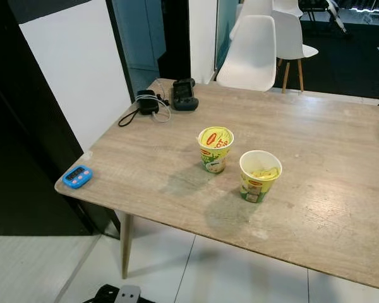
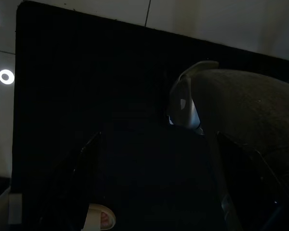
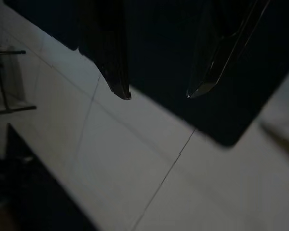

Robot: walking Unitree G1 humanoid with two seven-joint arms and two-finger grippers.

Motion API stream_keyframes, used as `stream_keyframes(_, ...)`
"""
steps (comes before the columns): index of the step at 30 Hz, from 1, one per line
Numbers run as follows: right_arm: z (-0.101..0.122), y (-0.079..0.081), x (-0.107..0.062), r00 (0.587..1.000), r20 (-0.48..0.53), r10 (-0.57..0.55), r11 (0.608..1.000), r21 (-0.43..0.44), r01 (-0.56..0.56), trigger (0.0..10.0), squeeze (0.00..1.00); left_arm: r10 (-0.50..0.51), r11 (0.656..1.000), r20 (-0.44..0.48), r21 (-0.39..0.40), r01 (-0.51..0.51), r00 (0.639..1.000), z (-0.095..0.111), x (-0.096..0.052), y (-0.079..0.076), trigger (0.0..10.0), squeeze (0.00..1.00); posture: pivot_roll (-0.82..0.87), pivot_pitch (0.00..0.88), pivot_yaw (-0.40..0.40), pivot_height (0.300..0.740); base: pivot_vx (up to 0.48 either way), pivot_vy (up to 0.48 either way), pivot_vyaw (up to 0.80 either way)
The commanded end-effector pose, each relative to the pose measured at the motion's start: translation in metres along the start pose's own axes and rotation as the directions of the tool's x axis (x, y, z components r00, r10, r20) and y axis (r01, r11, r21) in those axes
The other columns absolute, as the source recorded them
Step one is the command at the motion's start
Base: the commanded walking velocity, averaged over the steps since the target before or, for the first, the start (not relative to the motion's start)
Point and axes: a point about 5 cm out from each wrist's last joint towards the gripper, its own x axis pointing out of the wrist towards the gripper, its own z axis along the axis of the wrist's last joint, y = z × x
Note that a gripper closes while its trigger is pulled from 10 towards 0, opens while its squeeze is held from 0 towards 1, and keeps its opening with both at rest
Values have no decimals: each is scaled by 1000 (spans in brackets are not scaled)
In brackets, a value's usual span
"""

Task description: Restocking fridge

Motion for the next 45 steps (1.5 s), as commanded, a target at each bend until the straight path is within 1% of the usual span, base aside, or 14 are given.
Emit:
stream_keyframes(1,27,-8,1,997,60,-48,996,72,44,10000,0,-12,1000,-7,-20,12,1000,-3,1,-5,10000,0,78,0,-27,740,0,0,0)
stream_keyframes(19,177,-21,-45,855,481,-193,910,413,-27,10000,8,-13,1000,-7,-17,12,1000,-3,1,-4,10000,0,84,0,-17,740,0,0,0)
stream_keyframes(21,193,-15,-59,824,538,-175,881,459,-112,10000,341,-13,1000,-8,-17,12,1000,-3,1,-4,10000,0,84,0,-17,740,0,0,0)
stream_keyframes(22,207,-8,-72,794,591,-143,852,482,-205,10000,1000,-13,1000,-8,-17,13,1000,-3,1,-4,10000,0,82,0,-14,740,0,0,0)
stream_keyframes(25,262,26,-149,457,888,49,752,268,-602,10000,1000,-15,1000,-8,-15,15,1000,-3,1,-5,10000,0,89,0,-19,740,0,0,0)
stream_keyframes(27,268,30,-162,393,917,69,735,220,-641,10000,1000,-16,1000,-8,-15,16,1000,-3,1,-5,10000,0,88,0,-18,740,0,0,0)
stream_keyframes(29,281,59,-219,111,966,233,555,-38,-831,10000,1000,-17,1000,-8,-14,17,1000,-3,1,-5,10000,0,81,0,-15,740,0,0,0)
stream_keyframes(31,281,59,-219,111,966,233,555,-38,-831,10000,1000,-17,1000,-8,-14,17,1000,-3,1,-5,10000,0,81,0,-15,740,0,0,0)
stream_keyframes(33,277,90,-291,-307,876,373,257,-415,-873,10000,1000,-18,1000,-7,-14,17,1000,-3,1,-5,10000,0,76,0,-12,740,0,0,0)
stream_keyframes(34,277,90,-291,-307,876,373,257,-415,-873,10000,1000,-18,1000,-7,-14,17,1000,-3,1,-5,10000,0,76,0,-12,740,0,0,0)
stream_keyframes(36,247,115,-340,-623,637,453,28,-709,-705,10000,1000,-18,1000,-8,-13,18,1000,-3,1,-5,10000,0,78,0,-15,740,0,0,0)
stream_keyframes(39,234,122,-355,-715,527,459,-54,-787,-615,10000,1000,-19,1000,-8,-12,19,1000,-3,1,-5,10000,0,80,0,-16,740,0,0,0)
stream_keyframes(41,197,139,-383,-839,241,488,-222,-895,-386,10000,1000,-19,1000,-8,-15,19,1000,-3,1,-5,10000,0,82,0,-20,740,0,0,0)
stream_keyframes(45,166,148,-399,-875,10,483,-337,-921,-196,10000,1000,-20,1000,-7,-18,20,1000,-3,1,-6,10000,0,82,0,-26,740,0,0,0)
